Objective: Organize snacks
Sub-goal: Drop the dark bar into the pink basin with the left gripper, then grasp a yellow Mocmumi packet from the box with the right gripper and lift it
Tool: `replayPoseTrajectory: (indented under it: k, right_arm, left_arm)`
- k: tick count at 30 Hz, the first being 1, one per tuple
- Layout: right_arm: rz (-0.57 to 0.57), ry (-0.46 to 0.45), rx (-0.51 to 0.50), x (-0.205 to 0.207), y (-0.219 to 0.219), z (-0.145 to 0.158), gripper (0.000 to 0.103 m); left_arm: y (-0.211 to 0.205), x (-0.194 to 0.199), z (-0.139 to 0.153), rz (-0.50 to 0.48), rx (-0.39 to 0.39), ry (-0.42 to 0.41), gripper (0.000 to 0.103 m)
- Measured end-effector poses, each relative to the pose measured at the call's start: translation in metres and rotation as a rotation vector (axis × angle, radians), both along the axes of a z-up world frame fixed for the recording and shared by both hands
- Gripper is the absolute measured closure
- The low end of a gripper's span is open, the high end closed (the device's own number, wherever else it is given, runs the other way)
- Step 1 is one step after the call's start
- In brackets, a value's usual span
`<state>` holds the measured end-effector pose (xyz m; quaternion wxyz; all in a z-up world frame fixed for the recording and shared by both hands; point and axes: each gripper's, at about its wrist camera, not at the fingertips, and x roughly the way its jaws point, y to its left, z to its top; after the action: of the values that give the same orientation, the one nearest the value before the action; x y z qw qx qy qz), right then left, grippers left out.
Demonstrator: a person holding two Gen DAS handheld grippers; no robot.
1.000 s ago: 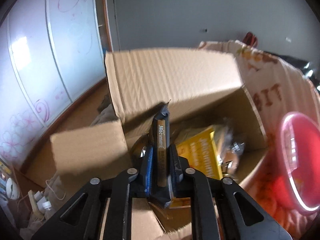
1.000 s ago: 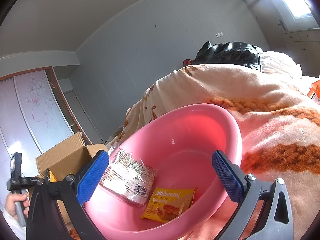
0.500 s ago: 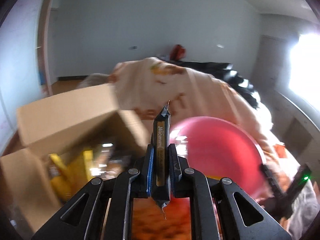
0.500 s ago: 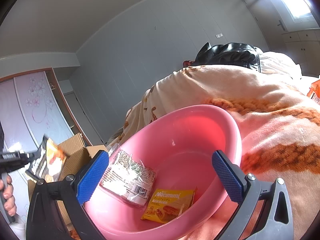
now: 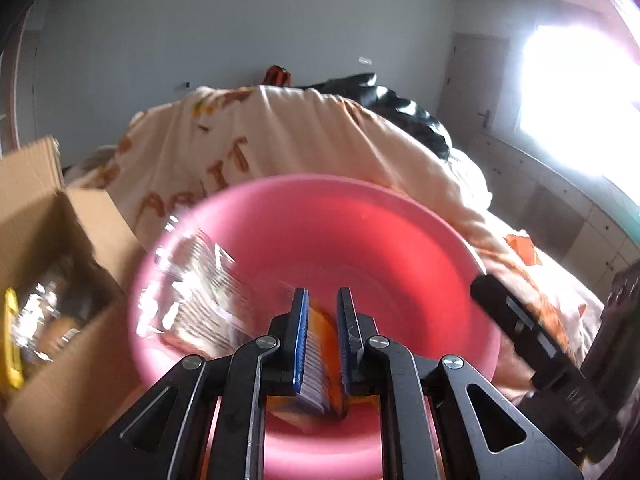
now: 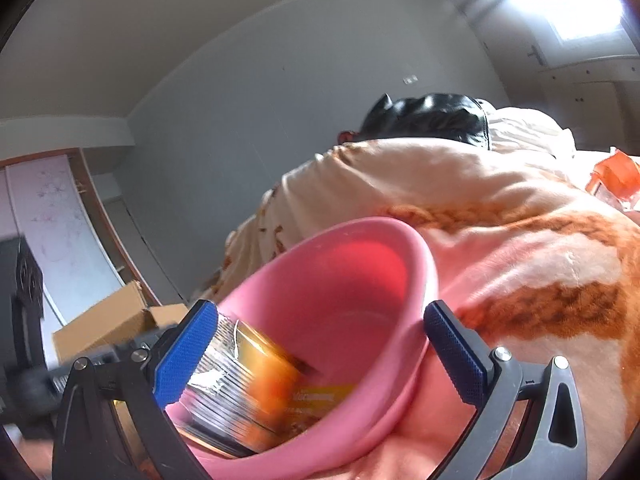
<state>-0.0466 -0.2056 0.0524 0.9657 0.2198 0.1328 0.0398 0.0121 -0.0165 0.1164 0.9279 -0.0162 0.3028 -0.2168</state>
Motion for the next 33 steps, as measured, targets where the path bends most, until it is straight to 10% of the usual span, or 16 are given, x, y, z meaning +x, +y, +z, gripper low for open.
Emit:
replayPoseTrajectory:
  k: [9, 12, 13, 14, 17, 18, 29, 33]
  right_arm:
    - [-0.038, -0.137, -0.109, -0.023, 0.013, 0.013, 0.000]
    - [-0.033, -0.191, -0.169, -0.031, 0.023, 0.021, 0.000]
    - [-0.023, -0.202, -0.190, -0.032, 0.027, 0.023, 0.000]
    - [0.000, -0.215, -0.214, -0.033, 0.034, 0.027, 0.001]
    - [0.094, -0.222, -0.247, -0.032, 0.053, 0.039, 0.028]
    - [0.133, -0.210, -0.258, -0.030, 0.063, 0.045, 0.045]
    - [0.822, 0.157, -0.248, 0.072, 0.208, 0.059, 0.047]
    - [0.948, 0.335, -0.363, 0.109, 0.266, 0.020, 0.082]
  left_arm:
    - [0.023, -0.025, 0.006, -0.066, -0.087, -0.007, 0.092]
    - [0.059, -0.043, 0.018, -0.042, -0.135, -0.030, 0.060]
    - [0.073, -0.050, 0.022, -0.012, -0.150, -0.050, 0.025]
    - [0.093, -0.058, 0.027, 0.021, -0.185, -0.080, 0.013]
    - [0.150, -0.075, 0.042, 0.108, -0.286, -0.128, 0.013]
    - [0.171, -0.078, 0.048, 0.154, -0.306, -0.139, 0.013]
    - [0.312, -0.120, 0.058, 0.594, -0.354, -0.220, 0.007]
    - [0.320, -0.120, 0.047, 0.598, -0.364, -0.208, 0.005]
